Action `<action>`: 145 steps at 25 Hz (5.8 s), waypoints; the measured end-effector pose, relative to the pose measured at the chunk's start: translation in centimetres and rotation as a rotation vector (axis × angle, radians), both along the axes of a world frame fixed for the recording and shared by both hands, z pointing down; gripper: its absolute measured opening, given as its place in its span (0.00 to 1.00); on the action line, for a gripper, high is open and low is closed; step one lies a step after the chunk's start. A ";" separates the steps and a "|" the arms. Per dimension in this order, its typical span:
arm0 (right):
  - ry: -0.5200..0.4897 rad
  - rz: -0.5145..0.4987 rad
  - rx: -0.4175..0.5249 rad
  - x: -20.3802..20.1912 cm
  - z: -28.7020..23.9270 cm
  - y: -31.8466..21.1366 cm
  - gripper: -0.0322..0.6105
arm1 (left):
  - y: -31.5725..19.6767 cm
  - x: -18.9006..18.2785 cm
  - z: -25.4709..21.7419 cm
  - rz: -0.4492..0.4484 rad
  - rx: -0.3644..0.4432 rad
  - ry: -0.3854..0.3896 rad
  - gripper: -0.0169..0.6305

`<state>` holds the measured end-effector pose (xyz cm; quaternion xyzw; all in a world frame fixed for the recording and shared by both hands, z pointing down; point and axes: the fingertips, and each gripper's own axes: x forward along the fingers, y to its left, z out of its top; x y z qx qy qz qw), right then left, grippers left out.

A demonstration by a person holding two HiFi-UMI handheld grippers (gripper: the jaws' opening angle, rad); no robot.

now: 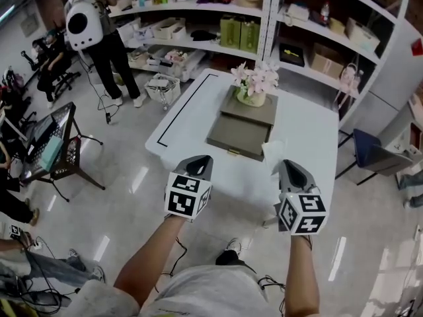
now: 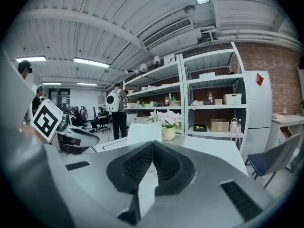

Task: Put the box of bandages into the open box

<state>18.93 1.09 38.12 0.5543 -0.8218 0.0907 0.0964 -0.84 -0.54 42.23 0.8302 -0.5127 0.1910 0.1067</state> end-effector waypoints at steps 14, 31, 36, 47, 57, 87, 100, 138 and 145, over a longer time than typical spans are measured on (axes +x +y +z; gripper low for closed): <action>-0.022 -0.043 -0.005 4.7 0.3 -6.5 0.06 | -5.6 3.9 0.2 -0.054 -0.005 -0.010 0.03; -0.010 -0.104 -0.024 4.5 1.4 -11.1 0.06 | -9.5 3.7 0.5 -0.091 -0.006 -0.020 0.03; 0.022 -0.113 -0.040 3.2 2.2 -13.2 0.06 | -11.9 3.0 1.0 -0.064 -0.005 -0.014 0.03; 0.091 -0.131 -0.097 -0.1 3.7 -18.0 0.06 | -18.4 1.4 2.1 0.022 -0.023 0.002 0.03; 0.181 -0.178 -0.152 -2.4 5.4 -20.7 0.06 | -22.1 0.5 3.8 0.081 -0.048 0.016 0.03; 0.407 -0.369 -0.394 -10.7 15.8 -22.5 0.06 | -26.5 -2.1 7.2 0.222 -0.112 0.049 0.03; 0.458 -0.364 -0.468 -12.0 19.0 -22.2 0.07 | -27.3 -3.4 7.5 0.248 -0.112 0.042 0.03; 0.166 -0.166 -0.238 -7.9 7.9 -19.9 0.06 | -24.4 -2.1 4.0 0.195 -0.053 0.032 0.03; 0.102 -0.096 -0.143 -6.0 3.8 -18.7 0.06 | -22.5 -1.2 2.8 0.185 -0.043 0.026 0.03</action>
